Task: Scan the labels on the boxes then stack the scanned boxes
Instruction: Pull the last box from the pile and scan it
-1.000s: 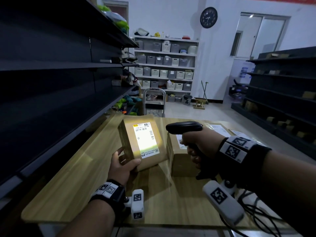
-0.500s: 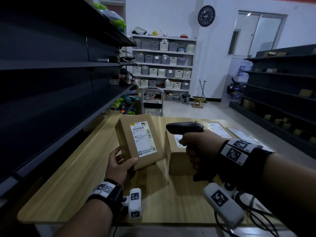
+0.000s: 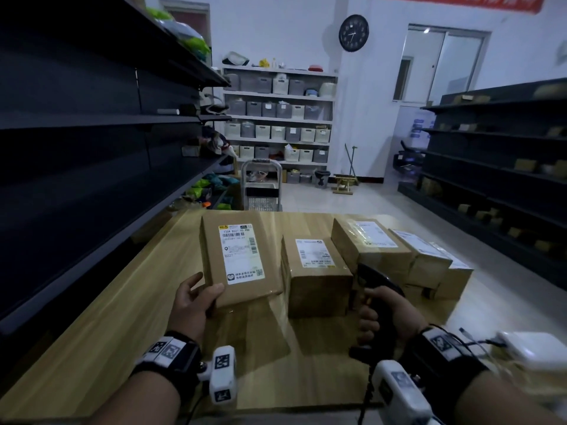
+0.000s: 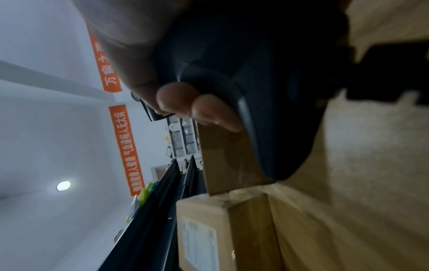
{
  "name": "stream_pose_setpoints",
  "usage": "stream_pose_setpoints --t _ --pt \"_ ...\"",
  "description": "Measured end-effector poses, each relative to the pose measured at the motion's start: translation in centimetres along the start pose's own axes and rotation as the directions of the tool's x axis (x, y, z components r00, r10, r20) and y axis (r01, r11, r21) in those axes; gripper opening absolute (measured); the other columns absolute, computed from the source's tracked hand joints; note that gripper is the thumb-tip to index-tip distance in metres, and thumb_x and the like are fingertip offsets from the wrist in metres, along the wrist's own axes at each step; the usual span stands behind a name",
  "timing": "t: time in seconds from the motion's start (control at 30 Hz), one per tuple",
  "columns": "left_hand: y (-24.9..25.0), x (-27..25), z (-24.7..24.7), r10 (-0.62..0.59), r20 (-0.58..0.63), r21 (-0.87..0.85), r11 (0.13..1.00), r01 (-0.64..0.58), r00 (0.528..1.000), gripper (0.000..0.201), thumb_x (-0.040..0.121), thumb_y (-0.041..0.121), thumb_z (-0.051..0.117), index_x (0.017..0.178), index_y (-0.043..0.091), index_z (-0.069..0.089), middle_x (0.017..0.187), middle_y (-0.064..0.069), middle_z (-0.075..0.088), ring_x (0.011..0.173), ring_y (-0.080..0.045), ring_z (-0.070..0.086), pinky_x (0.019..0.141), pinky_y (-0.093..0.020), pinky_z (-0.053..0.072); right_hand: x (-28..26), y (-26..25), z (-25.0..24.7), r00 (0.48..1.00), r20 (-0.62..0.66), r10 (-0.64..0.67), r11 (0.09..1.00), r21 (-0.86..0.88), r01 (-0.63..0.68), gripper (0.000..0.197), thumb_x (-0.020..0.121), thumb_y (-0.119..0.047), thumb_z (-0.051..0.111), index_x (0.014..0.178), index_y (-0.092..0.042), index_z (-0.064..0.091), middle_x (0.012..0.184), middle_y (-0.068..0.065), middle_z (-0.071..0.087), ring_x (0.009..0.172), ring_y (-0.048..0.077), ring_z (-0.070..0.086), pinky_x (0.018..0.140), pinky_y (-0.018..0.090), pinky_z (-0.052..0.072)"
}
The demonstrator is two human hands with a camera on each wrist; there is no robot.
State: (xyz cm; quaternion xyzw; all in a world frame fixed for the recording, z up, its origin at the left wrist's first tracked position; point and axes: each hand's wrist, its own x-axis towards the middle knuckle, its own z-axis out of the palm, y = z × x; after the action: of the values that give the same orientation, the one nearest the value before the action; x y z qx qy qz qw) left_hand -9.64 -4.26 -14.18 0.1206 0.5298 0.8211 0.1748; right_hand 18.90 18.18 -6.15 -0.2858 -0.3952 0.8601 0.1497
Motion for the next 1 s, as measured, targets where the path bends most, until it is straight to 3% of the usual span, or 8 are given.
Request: stream_pose_setpoints --t 0.1,0.17,0.37,0.47,0.6,0.77,0.9,1.0 --pt "-0.1 0.2 -0.1 -0.029 -0.015 -0.021 0.999 0.029 0.999 0.101 0.051 0.047 0.097 0.144 0.029 0.062 0.134 -0.017 0.076 0.115 -0.04 0.078 0.103 -0.066 0.061 1.0 1.0 -2.5 0.999 0.05 0.007 0.999 0.044 -0.009 0.061 0.032 -0.018 0.104 0.061 -0.008 0.052 0.053 0.004 0.035 0.039 0.021 0.039 0.044 0.031 0.041" --pt "-0.1 0.3 -0.1 -0.037 -0.02 -0.021 0.999 0.037 0.999 0.1 0.052 0.048 0.1 0.143 0.029 0.063 0.133 -0.018 0.077 0.116 -0.04 0.078 0.104 -0.066 0.06 1.5 1.5 -3.5 0.997 0.08 -0.006 0.996 0.086 -0.001 0.066 0.029 -0.019 0.105 0.061 -0.008 0.048 0.053 0.004 0.035 0.039 0.02 0.039 0.042 0.033 0.04" --pt "0.1 0.3 0.0 -0.021 -0.032 -0.028 0.999 0.02 0.999 0.06 0.085 0.032 0.088 0.138 0.014 0.068 0.123 -0.022 0.08 0.118 -0.046 0.076 0.099 -0.058 0.061 2.1 2.6 -4.7 0.985 0.138 -0.107 0.96 0.273 0.066 0.068 0.038 -0.022 0.106 0.069 -0.01 0.046 0.054 0.004 0.032 0.04 0.02 0.038 0.042 0.035 0.04" --pt "0.5 0.0 0.1 -0.001 -0.012 -0.022 1.0 0.001 1.0 0.069 0.08 0.048 0.092 0.131 0.005 0.071 0.122 -0.021 0.078 0.11 -0.038 0.076 0.092 -0.042 0.065 2.4 2.9 -4.6 0.987 0.127 -0.102 0.965 0.254 0.067 0.066 0.04 -0.029 0.105 0.062 -0.012 0.045 0.053 0.005 0.033 0.045 0.022 0.038 0.049 0.035 0.038" --pt "0.9 -0.8 0.4 -0.151 0.031 -0.177 0.972 0.154 0.988 0.096 0.063 0.053 0.098 0.142 0.005 0.072 0.139 -0.028 0.073 0.13 -0.048 0.07 0.117 -0.069 0.049 2.8 3.1 -4.9 0.992 0.083 -0.098 0.966 0.248 0.075 0.067 0.04 -0.033 0.104 0.061 -0.012 0.045 0.056 0.005 0.033 0.05 0.022 0.036 0.055 0.034 0.034" --pt "3.2 -1.7 2.4 -0.253 0.091 -0.294 0.917 0.269 0.963 0.047 0.105 0.045 0.061 0.119 0.008 0.086 0.126 -0.019 0.081 0.104 -0.034 0.084 0.077 -0.046 0.07 3.1 3.1 -4.4 0.991 0.015 -0.134 0.953 0.277 0.124 0.041 0.078 -0.036 0.077 0.064 -0.012 0.047 0.055 0.004 0.037 0.044 0.019 0.041 0.05 0.032 0.037" --pt "5.1 -2.8 5.3 -0.283 0.114 -0.255 0.918 0.303 0.952 0.054 0.102 0.05 0.062 0.135 0.009 0.076 0.129 -0.02 0.08 0.125 -0.039 0.073 0.101 -0.053 0.056 3.4 3.5 -4.8 0.993 0.003 -0.114 0.946 0.305 0.108 0.036 0.088 -0.038 0.069 0.069 -0.012 0.051 0.059 0.003 0.038 0.047 0.019 0.04 0.051 0.032 0.038" --pt "6.8 -2.9 8.4 -0.292 0.114 -0.184 0.933 0.31 0.949 0.049 0.1 0.047 0.067 0.122 0.004 0.075 0.102 -0.021 0.085 0.106 -0.039 0.076 0.086 -0.05 0.058 3.3 3.6 -4.9 0.995 -0.011 -0.104 0.948 0.303 0.103 0.038 0.089 -0.038 0.071 0.069 -0.012 0.053 0.059 0.004 0.039 0.047 0.02 0.041 0.052 0.032 0.039"
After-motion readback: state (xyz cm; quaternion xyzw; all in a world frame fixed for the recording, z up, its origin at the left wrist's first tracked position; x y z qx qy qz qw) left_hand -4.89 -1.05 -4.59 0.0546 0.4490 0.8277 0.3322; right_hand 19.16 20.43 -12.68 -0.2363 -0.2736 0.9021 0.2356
